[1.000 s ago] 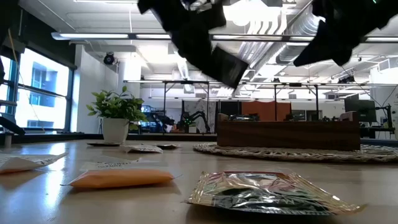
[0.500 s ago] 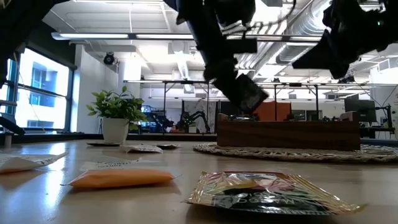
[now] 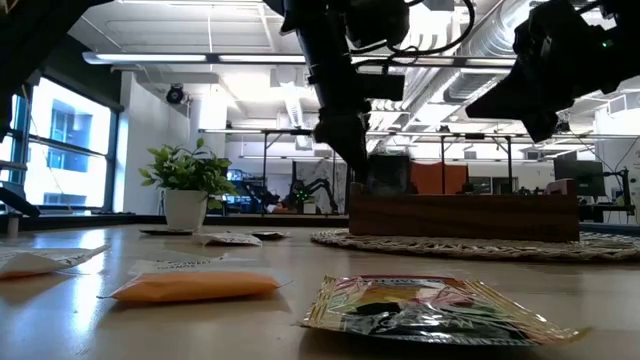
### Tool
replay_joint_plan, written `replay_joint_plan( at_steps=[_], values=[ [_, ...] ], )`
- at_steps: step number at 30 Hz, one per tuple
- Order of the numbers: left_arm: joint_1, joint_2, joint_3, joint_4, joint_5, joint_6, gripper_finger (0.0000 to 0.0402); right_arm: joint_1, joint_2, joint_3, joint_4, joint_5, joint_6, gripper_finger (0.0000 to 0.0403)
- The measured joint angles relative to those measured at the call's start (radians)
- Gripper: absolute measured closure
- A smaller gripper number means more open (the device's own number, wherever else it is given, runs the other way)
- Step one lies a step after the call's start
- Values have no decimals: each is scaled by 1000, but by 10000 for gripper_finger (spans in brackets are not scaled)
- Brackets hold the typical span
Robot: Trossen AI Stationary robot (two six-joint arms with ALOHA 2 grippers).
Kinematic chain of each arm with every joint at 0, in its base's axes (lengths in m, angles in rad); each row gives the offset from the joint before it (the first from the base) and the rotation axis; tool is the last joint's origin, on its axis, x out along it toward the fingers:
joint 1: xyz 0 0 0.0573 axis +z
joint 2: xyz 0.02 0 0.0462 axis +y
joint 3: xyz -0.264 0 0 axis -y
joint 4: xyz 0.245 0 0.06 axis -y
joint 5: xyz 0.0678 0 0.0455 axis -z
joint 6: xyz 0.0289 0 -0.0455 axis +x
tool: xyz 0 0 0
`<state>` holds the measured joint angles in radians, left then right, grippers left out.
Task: Pick & Place Tea
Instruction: Put the violet tea bag into the left section of the wooden organizer
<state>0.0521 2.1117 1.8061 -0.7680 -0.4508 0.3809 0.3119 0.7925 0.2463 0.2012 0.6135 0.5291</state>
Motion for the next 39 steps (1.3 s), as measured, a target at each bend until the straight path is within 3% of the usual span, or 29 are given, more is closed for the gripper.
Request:
replay_joint_plan(
  at_steps=[2, 10, 14, 18, 29, 33, 39],
  values=[
    [1, 0, 0, 8, -61, -19, 267, 0, 5, 0, 26, -3, -10, 400],
    [-9, 0, 0, -38, -84, -51, 271, 0, 13, 0, 30, -15, -25, 401],
    [-24, -67, -1, -136, -140, -192, 271, 0, 13, 0, 30, -16, -40, 399],
    [-33, -177, -2, -284, -101, -353, 271, 0, 13, 0, 35, -20, -40, 401],
    [-137, -402, -4, -654, -201, -723, 271, -11, 131, 15, 192, -157, -60, 402],
    [-204, -470, -114, -687, -254, -841, 271, -11, 228, 94, 194, -179, -68, 402],
    [-265, -647, -467, -622, -255, -1081, 271, -3, 400, 232, 191, -276, -166, 402]
  ],
)
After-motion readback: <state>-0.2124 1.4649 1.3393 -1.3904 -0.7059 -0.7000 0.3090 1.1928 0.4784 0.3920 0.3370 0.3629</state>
